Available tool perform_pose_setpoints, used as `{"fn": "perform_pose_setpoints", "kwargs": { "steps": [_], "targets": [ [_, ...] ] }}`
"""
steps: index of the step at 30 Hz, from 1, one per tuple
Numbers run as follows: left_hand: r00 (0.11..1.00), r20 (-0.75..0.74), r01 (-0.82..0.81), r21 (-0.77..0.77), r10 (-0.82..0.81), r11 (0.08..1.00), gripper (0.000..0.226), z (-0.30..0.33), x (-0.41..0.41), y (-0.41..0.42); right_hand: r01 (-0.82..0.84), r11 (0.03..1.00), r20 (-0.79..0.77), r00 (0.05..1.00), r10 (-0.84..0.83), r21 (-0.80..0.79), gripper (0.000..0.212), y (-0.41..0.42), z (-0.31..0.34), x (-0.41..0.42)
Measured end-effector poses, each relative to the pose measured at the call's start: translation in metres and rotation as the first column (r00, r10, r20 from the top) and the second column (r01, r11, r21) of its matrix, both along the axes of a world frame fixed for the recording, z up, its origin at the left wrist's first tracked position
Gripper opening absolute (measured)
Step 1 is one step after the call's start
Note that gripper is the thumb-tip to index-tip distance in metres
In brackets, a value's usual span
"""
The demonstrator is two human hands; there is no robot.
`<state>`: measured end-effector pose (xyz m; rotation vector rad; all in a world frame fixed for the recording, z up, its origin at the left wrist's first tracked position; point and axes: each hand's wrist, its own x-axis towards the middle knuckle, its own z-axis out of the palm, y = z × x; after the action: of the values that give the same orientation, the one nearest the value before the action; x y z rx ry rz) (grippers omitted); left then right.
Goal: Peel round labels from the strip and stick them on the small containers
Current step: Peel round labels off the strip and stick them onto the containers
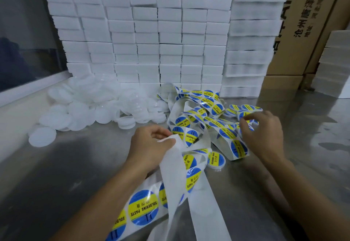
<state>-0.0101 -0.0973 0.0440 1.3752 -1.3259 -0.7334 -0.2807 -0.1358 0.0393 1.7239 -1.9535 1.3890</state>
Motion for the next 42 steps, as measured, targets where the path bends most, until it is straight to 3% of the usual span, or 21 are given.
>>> {"fn": "perform_pose_setpoints", "kwargs": {
  "steps": [2,4,6,7,9,11,15,18,22,25,28,32,37,40,42],
  "targets": [
    [1.000,-0.026,-0.012,-0.114,0.009,0.993,0.021,0.003,0.000,0.001,-0.090,0.983,-0.001,0.996,0.091,-0.162,0.004,0.012,0.012,0.021],
    [0.999,-0.036,-0.015,-0.229,0.007,0.973,0.023,0.007,-0.002,0.003,-0.285,0.941,0.101,0.947,0.306,-0.180,0.008,0.027,0.022,0.048],
    [1.000,-0.024,-0.020,-0.341,0.012,0.940,0.022,0.009,-0.004,0.007,-0.562,0.822,0.359,0.751,0.554,-0.091,0.015,0.041,0.029,0.076],
    [1.000,0.001,-0.022,-0.400,0.024,0.916,0.021,0.010,-0.005,0.009,-0.676,0.736,0.490,0.630,0.603,-0.036,0.014,0.047,0.030,0.087],
    [0.994,0.085,-0.009,-0.526,0.063,0.850,0.016,0.013,-0.007,0.014,-0.800,0.595,0.643,0.494,0.585,0.073,0.014,0.054,0.031,0.101],
    [0.974,0.196,0.039,-0.644,0.115,0.764,0.008,0.016,-0.010,0.017,-0.855,0.512,0.746,0.395,0.536,0.085,0.029,0.055,0.028,0.107],
    [0.931,0.364,0.250,-0.676,0.019,0.693,0.002,0.012,-0.018,0.020,-0.885,0.460,0.906,0.132,0.403,-0.075,0.046,0.048,0.027,0.101],
    [0.921,0.385,0.311,-0.631,-0.062,0.711,0.008,0.007,-0.022,0.022,-0.866,0.454,0.900,0.011,0.436,-0.209,0.040,0.043,0.025,0.095],
    [0.989,0.141,0.113,-0.547,-0.042,0.830,0.020,0.007,-0.020,0.019,-0.848,0.462,0.824,0.056,0.564,-0.259,0.050,0.042,0.024,0.094],
    [0.996,-0.039,0.060,-0.354,-0.079,0.933,0.040,0.009,-0.019,0.015,-0.867,0.427,0.800,0.058,0.597,-0.255,0.048,0.042,0.024,0.094],
    [0.978,-0.199,0.041,-0.151,-0.071,0.988,0.043,0.008,-0.018,0.011,-0.851,0.452,0.792,0.073,0.607,-0.268,0.044,0.042,0.022,0.096],
    [0.989,-0.147,-0.012,-0.077,0.001,0.997,0.047,0.004,-0.014,0.010,-0.834,0.481,0.784,0.099,0.613,-0.270,0.043,0.041,0.019,0.096],
    [0.929,-0.347,0.149,0.043,-0.125,0.988,0.021,0.008,-0.014,0.009,-0.801,0.541,0.703,0.230,0.674,-0.257,0.040,0.040,0.021,0.090],
    [0.873,-0.425,0.297,0.074,-0.239,0.952,0.045,0.014,-0.014,0.011,-0.790,0.560,0.671,0.275,0.688,-0.250,0.039,0.042,0.023,0.088],
    [0.903,-0.386,0.236,0.076,-0.189,0.969,0.058,0.013,-0.016,0.011,-0.795,0.556,0.653,0.289,0.700,-0.243,0.039,0.043,0.022,0.090]
  ]
}}
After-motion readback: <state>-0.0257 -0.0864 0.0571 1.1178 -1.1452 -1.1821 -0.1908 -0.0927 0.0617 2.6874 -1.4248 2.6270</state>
